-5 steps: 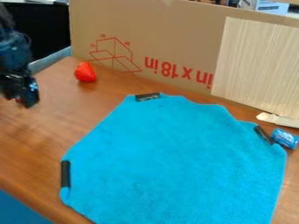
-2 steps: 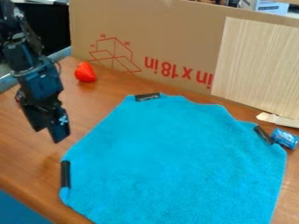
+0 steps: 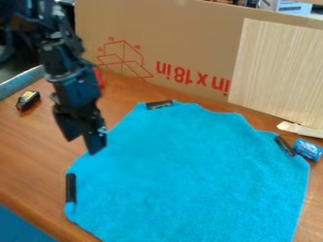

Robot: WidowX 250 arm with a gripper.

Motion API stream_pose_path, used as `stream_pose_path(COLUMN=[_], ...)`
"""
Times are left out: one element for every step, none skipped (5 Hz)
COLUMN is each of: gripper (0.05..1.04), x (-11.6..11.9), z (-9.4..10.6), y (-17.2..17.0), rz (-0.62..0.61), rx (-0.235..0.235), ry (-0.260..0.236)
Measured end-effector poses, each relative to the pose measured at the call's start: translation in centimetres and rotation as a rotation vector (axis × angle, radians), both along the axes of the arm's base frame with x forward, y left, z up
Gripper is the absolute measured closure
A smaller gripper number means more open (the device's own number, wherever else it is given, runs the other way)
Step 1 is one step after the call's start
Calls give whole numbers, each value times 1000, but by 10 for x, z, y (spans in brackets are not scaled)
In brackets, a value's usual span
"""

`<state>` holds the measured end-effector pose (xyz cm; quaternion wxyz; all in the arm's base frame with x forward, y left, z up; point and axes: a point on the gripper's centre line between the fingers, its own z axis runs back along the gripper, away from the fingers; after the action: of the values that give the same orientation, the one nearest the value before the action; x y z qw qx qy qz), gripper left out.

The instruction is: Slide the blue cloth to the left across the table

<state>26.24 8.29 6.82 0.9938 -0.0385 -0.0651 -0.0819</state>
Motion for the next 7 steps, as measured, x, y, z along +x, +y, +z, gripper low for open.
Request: stream_pose_path(gripper=[84,84,84,84,84,84,84], x=[9,16,22,28,26,20,18], z=[-12,-24,-38,-42,-42,-42,-41], y=[-21,-41,-50,-47,-36,-15,12], rz=[2,10,19,25,33,33,72], rx=[19,29,45,68,54,40,20], ry=[16,33,37,7,0,-4,8])
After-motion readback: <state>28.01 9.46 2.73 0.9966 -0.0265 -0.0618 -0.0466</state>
